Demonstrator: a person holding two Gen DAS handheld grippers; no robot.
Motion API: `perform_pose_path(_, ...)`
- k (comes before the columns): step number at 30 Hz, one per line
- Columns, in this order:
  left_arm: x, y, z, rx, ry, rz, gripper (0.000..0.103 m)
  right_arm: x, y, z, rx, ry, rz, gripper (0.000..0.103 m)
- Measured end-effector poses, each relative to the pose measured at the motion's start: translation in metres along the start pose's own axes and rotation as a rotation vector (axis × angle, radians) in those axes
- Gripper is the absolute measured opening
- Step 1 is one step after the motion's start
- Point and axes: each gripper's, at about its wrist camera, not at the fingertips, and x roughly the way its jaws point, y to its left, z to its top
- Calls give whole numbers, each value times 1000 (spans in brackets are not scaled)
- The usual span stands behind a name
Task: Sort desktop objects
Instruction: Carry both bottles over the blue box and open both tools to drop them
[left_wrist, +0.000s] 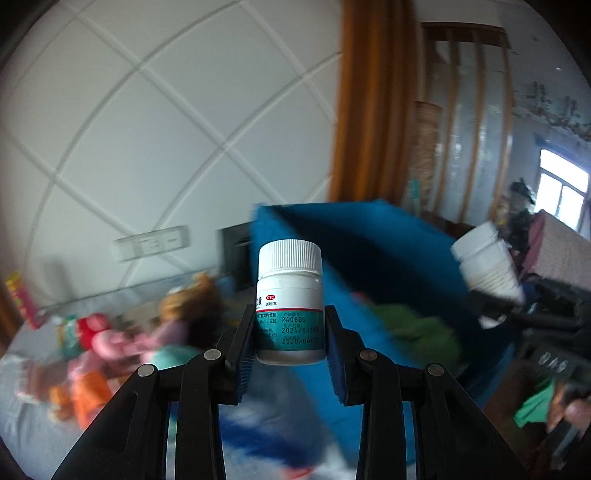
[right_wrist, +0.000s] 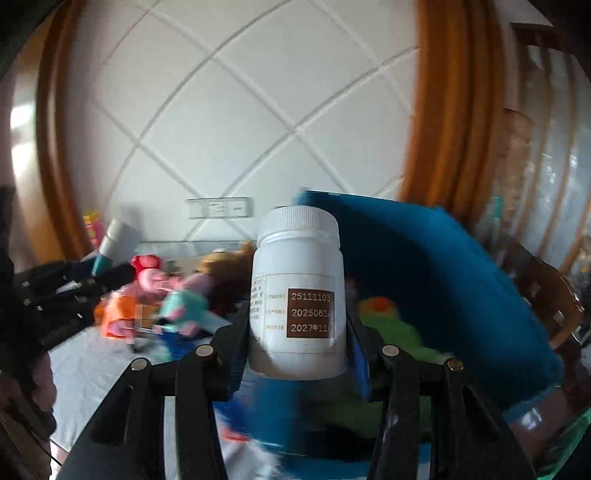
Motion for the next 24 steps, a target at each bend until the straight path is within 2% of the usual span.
perform_pose_path(2,23,-49,9,17,38,-36,33,3,-40,-6,17,17,-15,46)
perform_pose_path(6,67,-115,15,20,161,-33,33,11,-106,-13,29,63,-25,46)
perform_pose_path(11,115,-166,11,79,312,-8,33,29,-153,-22,12,128,6,46)
perform_pose_path(14,128,-178,3,87,384,3,33,41,-171,-27,-4,181,33,46)
perform_pose_path(18,134,-182,-5,69,411,37,36,57,-182,-39,-39,244,56,46)
perform_pose_path(21,132,-184,-7,60,400,53,54,64,-191,-48,-39,269,66,46)
perform_pose_path(22,132,-184,-7,56,396,55,62,67,-194,-50,-32,274,71,46)
perform_pose_path(24,133,-184,-7,49,389,59,64,73,-200,-54,-18,288,73,46)
